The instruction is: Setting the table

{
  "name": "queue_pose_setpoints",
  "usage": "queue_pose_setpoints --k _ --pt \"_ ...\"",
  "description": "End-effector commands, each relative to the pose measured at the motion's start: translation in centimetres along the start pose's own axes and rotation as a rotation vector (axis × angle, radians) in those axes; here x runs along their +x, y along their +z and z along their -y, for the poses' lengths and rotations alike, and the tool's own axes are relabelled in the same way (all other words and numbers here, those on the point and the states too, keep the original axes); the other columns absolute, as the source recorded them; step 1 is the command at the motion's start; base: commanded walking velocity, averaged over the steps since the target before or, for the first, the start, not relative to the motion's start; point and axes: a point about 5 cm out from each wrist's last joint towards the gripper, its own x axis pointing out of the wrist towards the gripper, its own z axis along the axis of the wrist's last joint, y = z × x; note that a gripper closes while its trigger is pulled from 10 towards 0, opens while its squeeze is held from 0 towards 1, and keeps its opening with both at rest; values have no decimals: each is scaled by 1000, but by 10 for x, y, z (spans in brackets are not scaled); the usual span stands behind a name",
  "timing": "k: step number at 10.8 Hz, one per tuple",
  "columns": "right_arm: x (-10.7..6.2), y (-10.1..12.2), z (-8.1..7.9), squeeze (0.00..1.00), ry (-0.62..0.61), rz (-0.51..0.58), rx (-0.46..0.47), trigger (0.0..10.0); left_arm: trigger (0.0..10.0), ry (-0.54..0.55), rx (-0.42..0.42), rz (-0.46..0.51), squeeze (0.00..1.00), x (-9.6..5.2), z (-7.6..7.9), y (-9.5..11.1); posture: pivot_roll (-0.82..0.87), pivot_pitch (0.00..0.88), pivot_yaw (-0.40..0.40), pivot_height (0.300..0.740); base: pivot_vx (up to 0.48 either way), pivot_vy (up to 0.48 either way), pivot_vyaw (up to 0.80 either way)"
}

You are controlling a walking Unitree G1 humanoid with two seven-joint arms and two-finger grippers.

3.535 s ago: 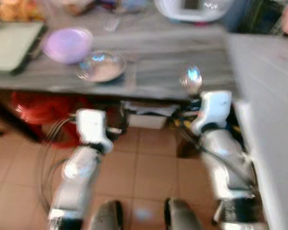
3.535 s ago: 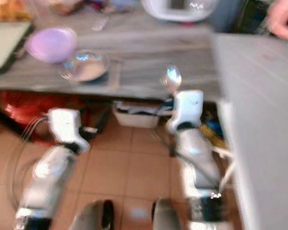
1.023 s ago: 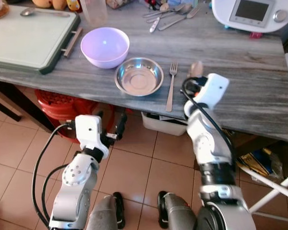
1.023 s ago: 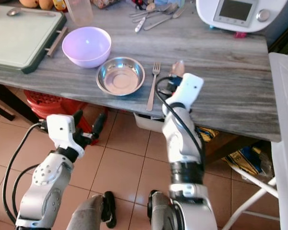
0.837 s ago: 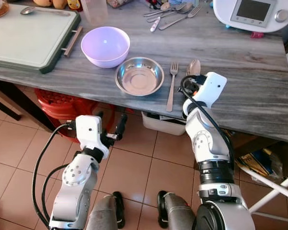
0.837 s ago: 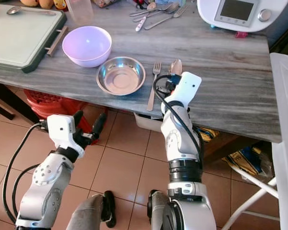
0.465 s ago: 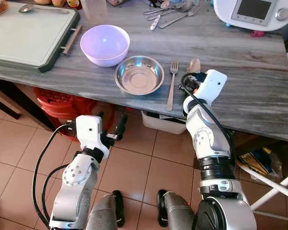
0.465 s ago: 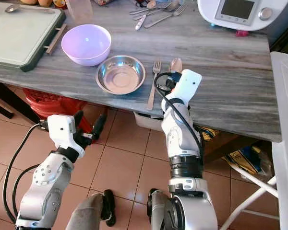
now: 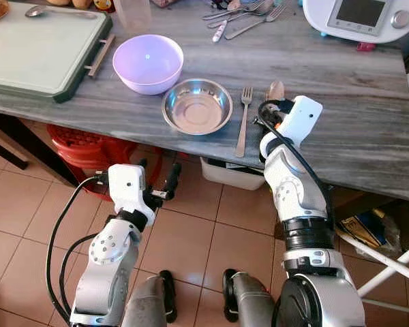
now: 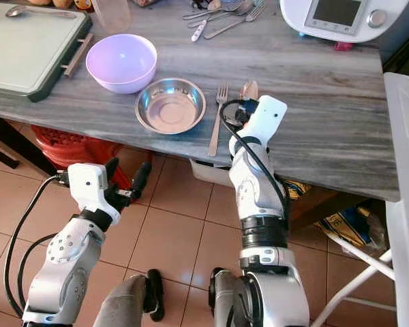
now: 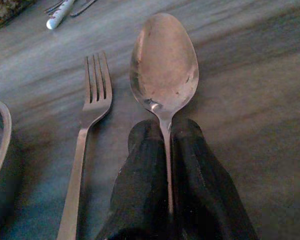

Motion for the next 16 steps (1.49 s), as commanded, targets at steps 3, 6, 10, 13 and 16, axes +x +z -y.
queue_pose_setpoints --k 3,6,10,13,16 --pt "0 -11 2 0 -14 -49 9 10000 10000 3 9 -9 0 -2 1 -1 -37 267 -3 740 0 0 0" --pt "1 -11 2 0 -11 -48 6 10000 10000 2 10 -11 0 -1 0 -1 -36 265 -2 740 0 0 0" --pt "1 -12 3 0 -16 -40 -3 10000 10000 -1 13 -13 0 -1 1 -1 -34 264 1 740 0 0 0" --pt "2 -11 4 0 -16 -37 -6 10000 10000 -1 13 -16 0 -1 1 -2 -35 266 1 740 0 0 0" --pt "1 -13 2 953 4 -38 2 10000 10000 1 15 -17 0 -1 1 -2 -34 267 0 740 0 0 0"
